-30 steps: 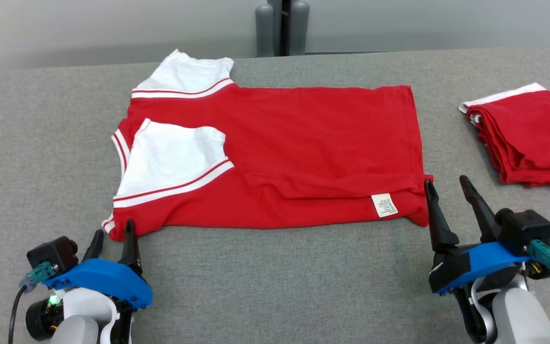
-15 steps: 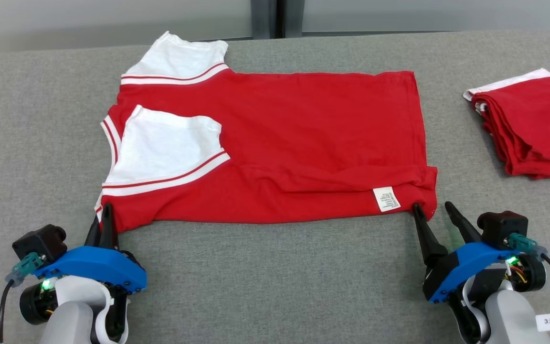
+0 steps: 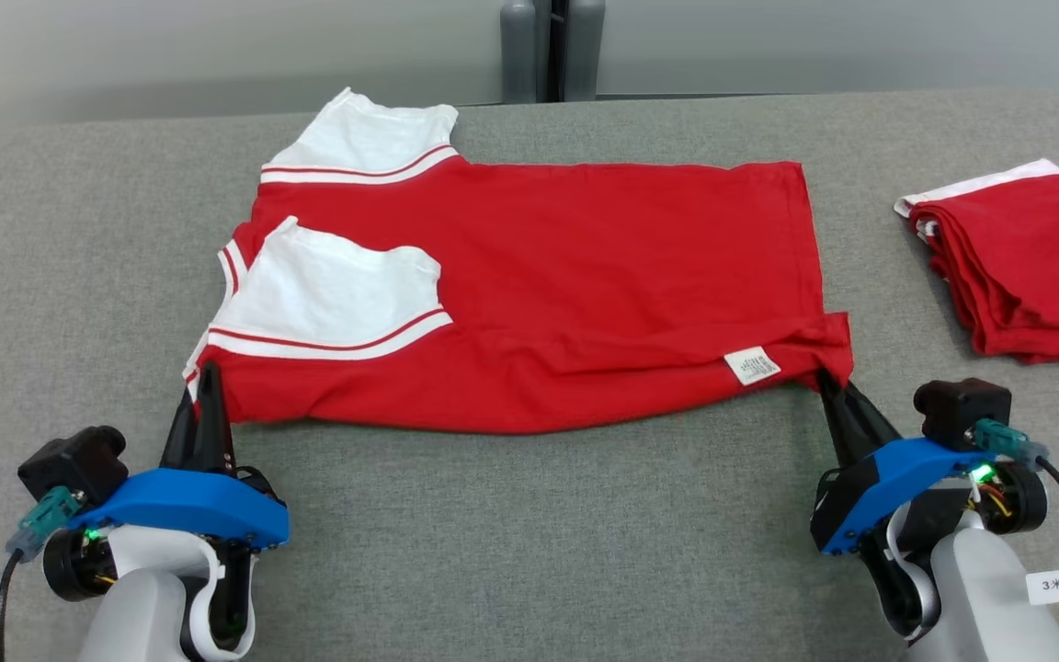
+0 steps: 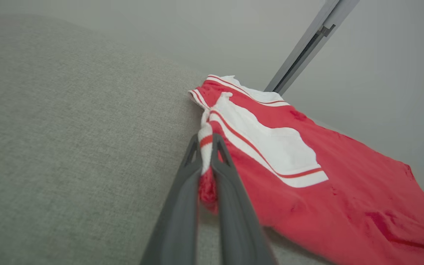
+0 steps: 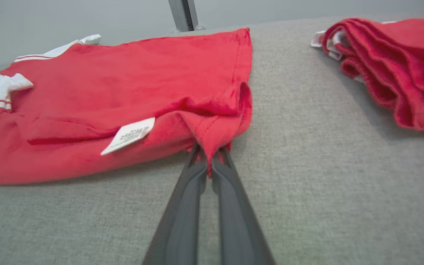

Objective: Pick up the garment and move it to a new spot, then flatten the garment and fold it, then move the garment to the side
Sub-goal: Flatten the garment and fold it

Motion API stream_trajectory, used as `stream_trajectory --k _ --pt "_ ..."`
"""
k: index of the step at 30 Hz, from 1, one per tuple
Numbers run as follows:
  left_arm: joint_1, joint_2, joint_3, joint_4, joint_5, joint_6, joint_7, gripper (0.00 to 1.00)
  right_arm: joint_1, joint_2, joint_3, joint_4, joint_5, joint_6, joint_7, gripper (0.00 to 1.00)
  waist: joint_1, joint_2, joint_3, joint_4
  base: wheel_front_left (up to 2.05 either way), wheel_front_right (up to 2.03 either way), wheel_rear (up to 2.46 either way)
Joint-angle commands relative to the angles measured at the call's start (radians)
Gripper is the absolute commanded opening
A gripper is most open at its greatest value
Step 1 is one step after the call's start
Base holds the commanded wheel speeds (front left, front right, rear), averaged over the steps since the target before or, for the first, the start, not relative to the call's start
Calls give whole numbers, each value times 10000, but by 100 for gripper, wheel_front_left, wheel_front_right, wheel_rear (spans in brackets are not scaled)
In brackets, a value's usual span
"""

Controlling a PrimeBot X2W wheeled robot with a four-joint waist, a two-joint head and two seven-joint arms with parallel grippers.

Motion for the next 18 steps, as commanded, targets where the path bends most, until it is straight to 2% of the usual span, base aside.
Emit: stream_trajectory --k 1,8,12,18 --pt "-121 71 10 -214 -75 -83 -102 0 -119 -16 -82 -230 -233 1 74 0 0 0 -93 -45 0 0 0" --pt "585 42 34 -2064 -574 -261 306 0 363 -14 -335 -2297 -831 1 1312 0 0 0 -546 -67 0 0 0" --pt "1692 97 -53 -3491 -765 -106 904 0 1197 -310 -381 -3819 -822 1 2496 0 0 0 -774 -15 0 0 0" --pt "3883 137 -189 -5296 -1042 370 1842 0 3213 -720 -571 -5822 -302 1 3998 0 0 0 -924 137 0 0 0"
